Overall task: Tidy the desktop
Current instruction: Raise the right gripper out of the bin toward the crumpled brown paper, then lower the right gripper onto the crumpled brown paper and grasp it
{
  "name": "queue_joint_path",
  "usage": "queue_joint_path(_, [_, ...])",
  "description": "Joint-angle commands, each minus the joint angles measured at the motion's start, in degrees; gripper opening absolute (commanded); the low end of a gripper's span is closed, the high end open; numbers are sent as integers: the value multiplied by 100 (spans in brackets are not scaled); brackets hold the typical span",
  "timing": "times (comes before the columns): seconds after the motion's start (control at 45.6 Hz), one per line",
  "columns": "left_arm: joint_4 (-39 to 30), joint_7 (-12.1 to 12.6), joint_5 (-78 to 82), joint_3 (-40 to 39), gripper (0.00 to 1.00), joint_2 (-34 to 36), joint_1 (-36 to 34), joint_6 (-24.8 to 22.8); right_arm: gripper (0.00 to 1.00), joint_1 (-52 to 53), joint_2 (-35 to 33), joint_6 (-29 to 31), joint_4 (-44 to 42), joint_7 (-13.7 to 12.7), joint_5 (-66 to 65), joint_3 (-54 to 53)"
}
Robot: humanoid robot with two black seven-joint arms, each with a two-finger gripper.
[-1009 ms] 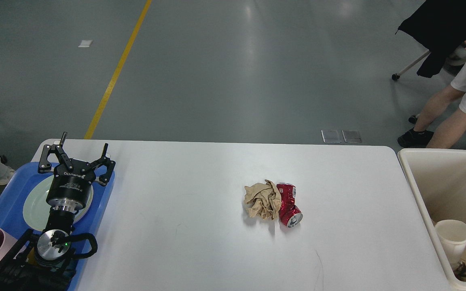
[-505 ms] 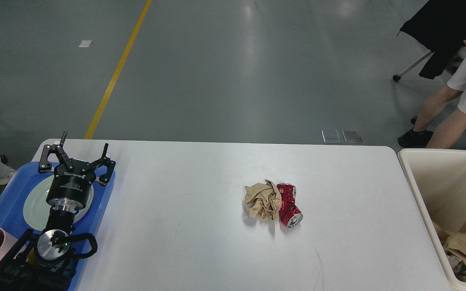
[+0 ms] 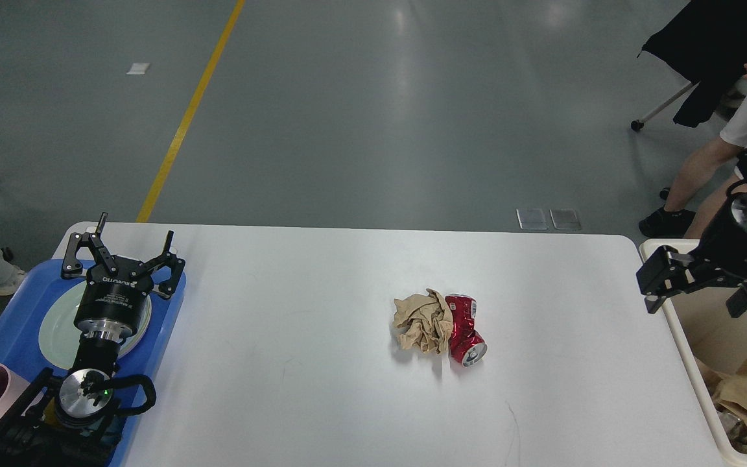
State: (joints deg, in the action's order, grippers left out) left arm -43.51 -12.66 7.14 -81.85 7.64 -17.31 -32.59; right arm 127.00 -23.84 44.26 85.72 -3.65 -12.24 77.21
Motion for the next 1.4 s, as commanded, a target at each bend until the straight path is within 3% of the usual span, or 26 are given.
queue_joint_path(0.0, [0, 0, -3, -6, 97, 1, 0, 7, 98, 676, 652, -189, 559, 13, 582, 101])
queue_joint_path(0.176, [0, 0, -3, -6, 97, 1, 0, 7, 98, 1187, 1083, -1208, 999, 13, 987, 83])
queue_joint_path(0.373, [0, 0, 6, -6, 97, 1, 0, 7, 100, 810, 1207, -1376, 806, 13, 952, -294])
queue_joint_path(0.614, [0, 0, 6, -6, 97, 1, 0, -2, 100, -877, 1487, -2035, -450, 13, 917, -1234])
queue_joint_path(0.768, [0, 0, -2, 3, 97, 1, 0, -2, 100, -1695, 1646, -2141, -1293, 5, 838, -1806])
queue_joint_path(1.207, [0, 0, 6, 3, 97, 1, 0, -2, 100, -4112, 3289, -2255, -4071, -48, 240, -2483])
queue_joint_path(1.382, [0, 0, 6, 3, 97, 1, 0, -2, 100, -4736, 3457, -2466, -4520, -206, -146, -2501])
